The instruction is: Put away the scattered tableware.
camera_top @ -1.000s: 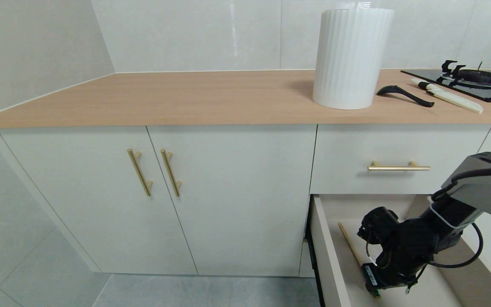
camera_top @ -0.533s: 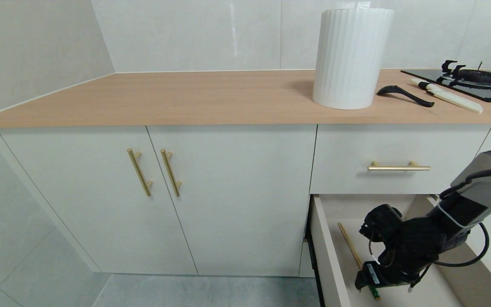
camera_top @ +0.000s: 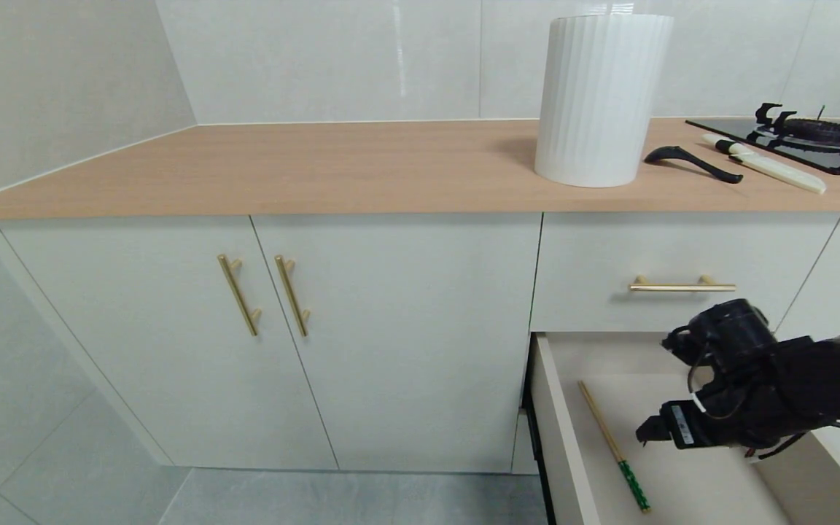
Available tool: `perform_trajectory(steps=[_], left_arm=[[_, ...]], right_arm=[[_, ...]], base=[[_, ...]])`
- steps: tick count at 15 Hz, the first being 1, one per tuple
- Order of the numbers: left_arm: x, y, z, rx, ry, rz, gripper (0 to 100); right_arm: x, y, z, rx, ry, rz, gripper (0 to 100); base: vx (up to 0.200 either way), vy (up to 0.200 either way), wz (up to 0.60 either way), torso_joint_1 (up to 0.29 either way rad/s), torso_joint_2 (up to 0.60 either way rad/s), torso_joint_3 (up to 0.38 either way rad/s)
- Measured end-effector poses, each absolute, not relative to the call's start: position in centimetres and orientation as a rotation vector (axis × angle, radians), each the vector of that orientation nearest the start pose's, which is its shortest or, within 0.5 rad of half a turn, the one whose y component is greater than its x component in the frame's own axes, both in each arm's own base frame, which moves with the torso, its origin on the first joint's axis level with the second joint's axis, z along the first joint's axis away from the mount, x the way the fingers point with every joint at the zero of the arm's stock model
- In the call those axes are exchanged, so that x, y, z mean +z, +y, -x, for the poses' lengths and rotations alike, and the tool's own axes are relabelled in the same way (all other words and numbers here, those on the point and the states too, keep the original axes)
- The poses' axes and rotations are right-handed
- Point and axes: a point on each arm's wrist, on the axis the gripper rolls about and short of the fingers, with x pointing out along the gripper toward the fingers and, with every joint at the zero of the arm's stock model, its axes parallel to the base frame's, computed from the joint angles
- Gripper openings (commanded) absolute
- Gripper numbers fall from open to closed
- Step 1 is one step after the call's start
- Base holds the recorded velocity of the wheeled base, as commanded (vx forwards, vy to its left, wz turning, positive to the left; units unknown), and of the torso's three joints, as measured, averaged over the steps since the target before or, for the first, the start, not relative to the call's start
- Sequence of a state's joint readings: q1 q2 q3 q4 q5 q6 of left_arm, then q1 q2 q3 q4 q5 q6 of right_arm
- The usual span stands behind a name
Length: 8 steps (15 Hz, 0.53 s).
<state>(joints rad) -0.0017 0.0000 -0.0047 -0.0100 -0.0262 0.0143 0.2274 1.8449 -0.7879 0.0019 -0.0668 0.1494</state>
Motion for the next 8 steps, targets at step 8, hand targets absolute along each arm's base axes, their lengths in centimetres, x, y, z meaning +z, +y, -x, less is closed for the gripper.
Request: perform_trajectory(steps=[8], left_arm=[[7.8, -0.1, 2.3, -0.027, -0.016, -0.014, 100]], right_arm=[[15.3, 4.1, -22.8, 0.11, 0.855, 0.031, 100]], base=[[0.0, 0.0, 0.0, 0.055, -0.39, -0.323]])
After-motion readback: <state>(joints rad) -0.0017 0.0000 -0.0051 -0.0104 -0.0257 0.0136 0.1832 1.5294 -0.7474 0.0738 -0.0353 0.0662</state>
